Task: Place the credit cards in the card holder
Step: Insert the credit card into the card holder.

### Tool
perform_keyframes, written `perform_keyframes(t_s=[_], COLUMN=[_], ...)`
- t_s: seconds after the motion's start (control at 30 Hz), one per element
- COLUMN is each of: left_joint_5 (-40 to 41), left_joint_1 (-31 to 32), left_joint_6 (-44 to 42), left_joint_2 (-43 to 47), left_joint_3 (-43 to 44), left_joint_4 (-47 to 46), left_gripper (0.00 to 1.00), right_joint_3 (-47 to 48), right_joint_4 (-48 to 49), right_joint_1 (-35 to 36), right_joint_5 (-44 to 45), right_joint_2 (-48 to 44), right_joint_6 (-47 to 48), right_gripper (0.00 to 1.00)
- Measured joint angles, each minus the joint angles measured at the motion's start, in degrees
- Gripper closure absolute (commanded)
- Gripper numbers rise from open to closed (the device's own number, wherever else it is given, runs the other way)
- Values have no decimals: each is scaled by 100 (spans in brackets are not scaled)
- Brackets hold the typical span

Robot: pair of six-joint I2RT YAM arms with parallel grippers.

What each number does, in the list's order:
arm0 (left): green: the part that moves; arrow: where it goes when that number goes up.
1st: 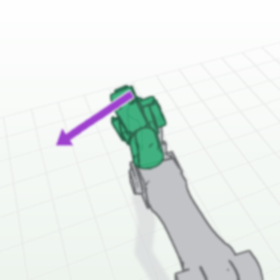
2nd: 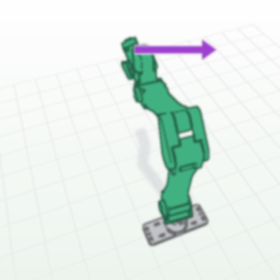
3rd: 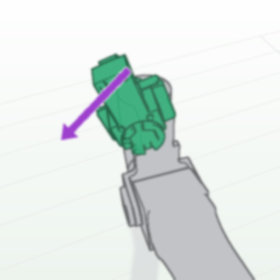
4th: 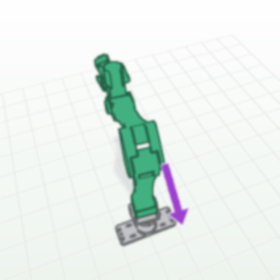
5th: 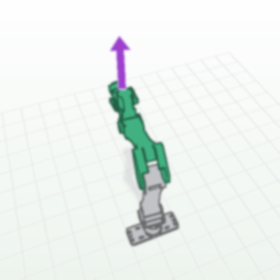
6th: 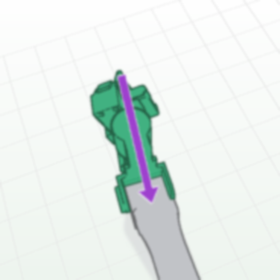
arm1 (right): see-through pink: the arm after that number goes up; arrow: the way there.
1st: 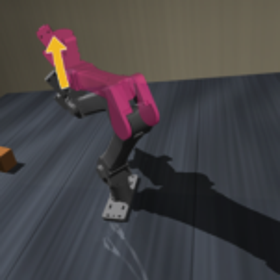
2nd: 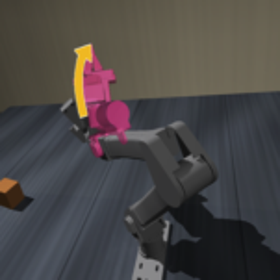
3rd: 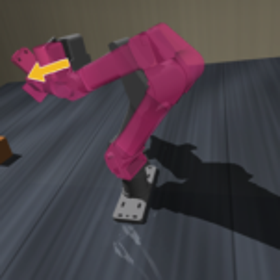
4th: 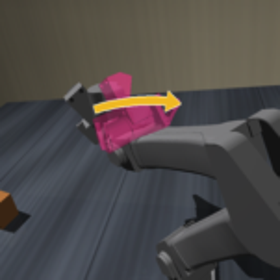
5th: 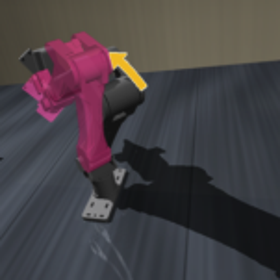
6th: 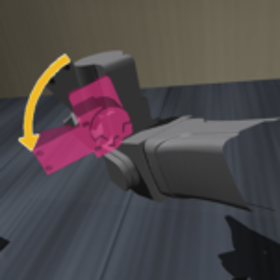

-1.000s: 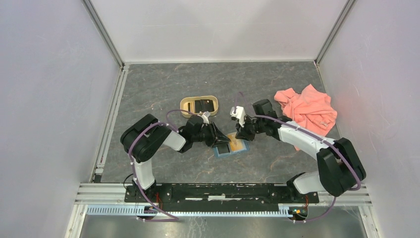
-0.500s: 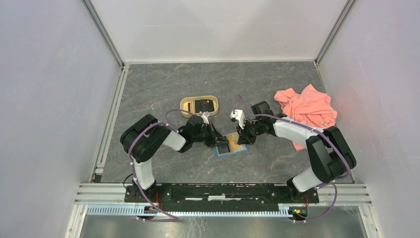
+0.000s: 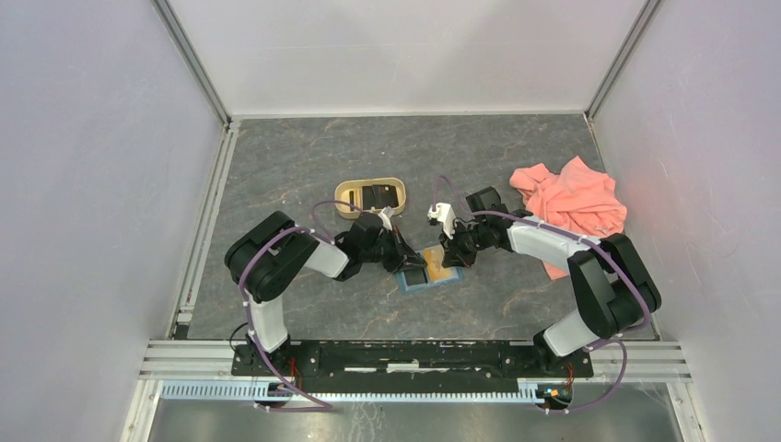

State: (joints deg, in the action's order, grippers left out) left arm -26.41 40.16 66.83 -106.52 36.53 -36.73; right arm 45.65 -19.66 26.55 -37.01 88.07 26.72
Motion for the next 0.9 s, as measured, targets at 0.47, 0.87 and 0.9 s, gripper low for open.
perform_keyframes(t_s=[0.47,0.87,0.9], left_joint_5=[33,61,92], left_joint_1=[79,81,81], left_joint_6=[-4,33,24], left_joint_2=[-181,-33,103], left_joint_3=[232,-2,-66], left_joint_4=[44,-350,-295], left_gripper=[98,74,71], right_joint_3=[20,42,44], right_joint_4=[-2,-162,-195], right_joint_1=[-11,-669,-730], right_joint_5=[-9,-459,-564], right_joint_2=[-50,-181,-181], right_joint_6=[2,87,105], right_gripper=[89,73,72])
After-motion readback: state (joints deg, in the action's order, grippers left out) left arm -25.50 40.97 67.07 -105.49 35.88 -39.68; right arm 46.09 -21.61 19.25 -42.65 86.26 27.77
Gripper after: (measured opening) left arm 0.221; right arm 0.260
